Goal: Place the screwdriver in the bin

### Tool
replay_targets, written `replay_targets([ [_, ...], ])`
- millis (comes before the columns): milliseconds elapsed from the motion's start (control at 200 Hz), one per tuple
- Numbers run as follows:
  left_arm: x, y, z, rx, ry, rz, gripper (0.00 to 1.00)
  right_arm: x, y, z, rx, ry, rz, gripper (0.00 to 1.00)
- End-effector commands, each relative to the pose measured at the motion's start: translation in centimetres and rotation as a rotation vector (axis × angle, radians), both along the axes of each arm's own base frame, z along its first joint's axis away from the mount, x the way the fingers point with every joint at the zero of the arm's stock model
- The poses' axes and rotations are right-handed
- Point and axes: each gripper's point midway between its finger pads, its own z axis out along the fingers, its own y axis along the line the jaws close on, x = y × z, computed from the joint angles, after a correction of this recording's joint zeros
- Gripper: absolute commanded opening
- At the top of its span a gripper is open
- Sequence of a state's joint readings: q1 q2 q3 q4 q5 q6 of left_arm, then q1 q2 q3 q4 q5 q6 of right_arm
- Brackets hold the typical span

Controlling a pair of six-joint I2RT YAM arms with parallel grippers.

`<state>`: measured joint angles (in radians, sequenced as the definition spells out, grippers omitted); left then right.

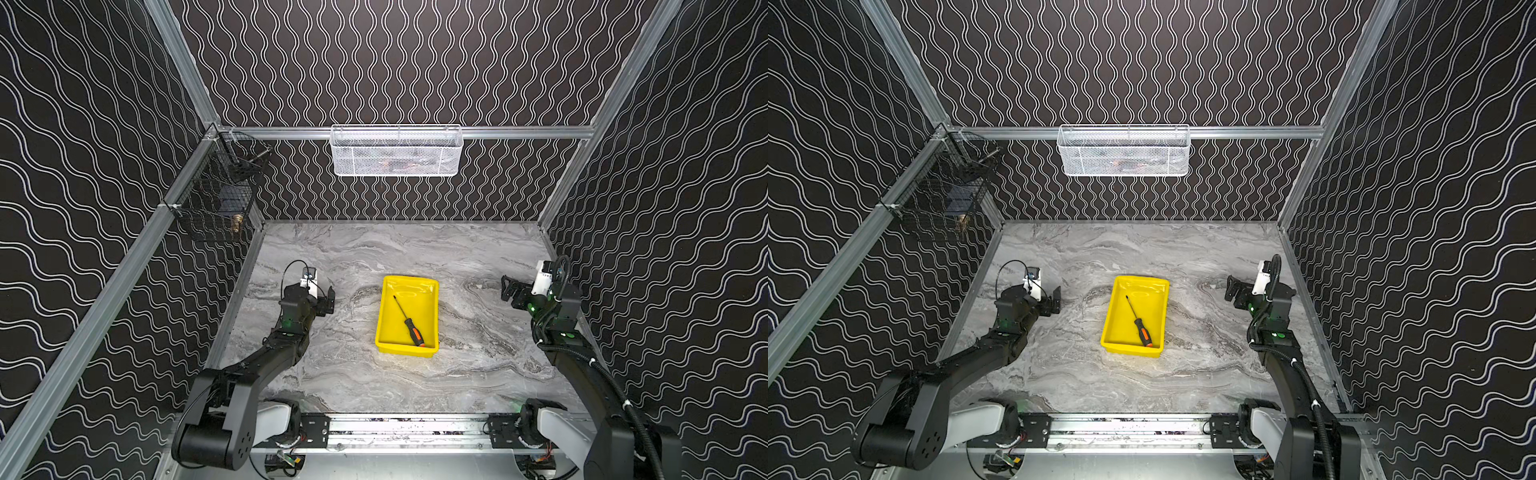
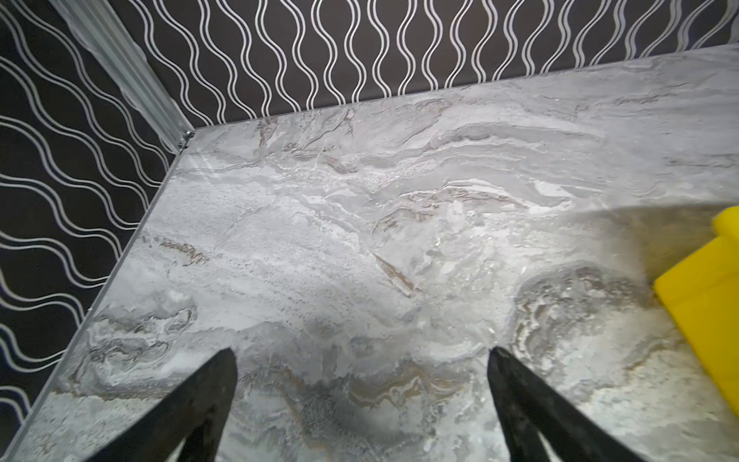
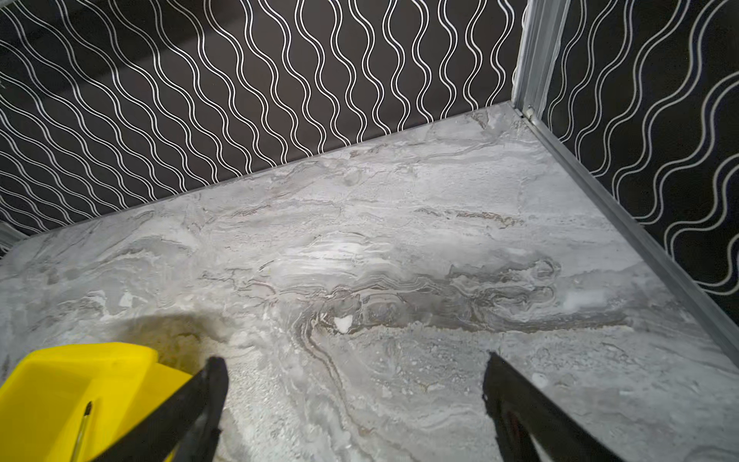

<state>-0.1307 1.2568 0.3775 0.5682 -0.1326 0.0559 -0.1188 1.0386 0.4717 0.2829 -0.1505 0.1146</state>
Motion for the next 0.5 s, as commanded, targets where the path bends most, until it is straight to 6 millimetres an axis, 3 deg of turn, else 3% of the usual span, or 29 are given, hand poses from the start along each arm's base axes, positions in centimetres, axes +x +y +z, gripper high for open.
replay_targets([
  [0,0.7,0.5,1.1,-0.002,-0.072,-0.003,0.99,0.9,0.0,1.4,-0.06,-0.11,0.022,0.99],
  [305,1.5,1.6,-0.9,-0.041,-0.073,-0.014,0.99,0.9,-0.5,-0.9,-0.113,-0.158,0.002,0.99],
  [496,2.5,1.2,-1.7,-0.083,-0.089,-0.054,0.99,1.0,-0.6,-2.5,-0.138,-0.146,0.008,0.99],
])
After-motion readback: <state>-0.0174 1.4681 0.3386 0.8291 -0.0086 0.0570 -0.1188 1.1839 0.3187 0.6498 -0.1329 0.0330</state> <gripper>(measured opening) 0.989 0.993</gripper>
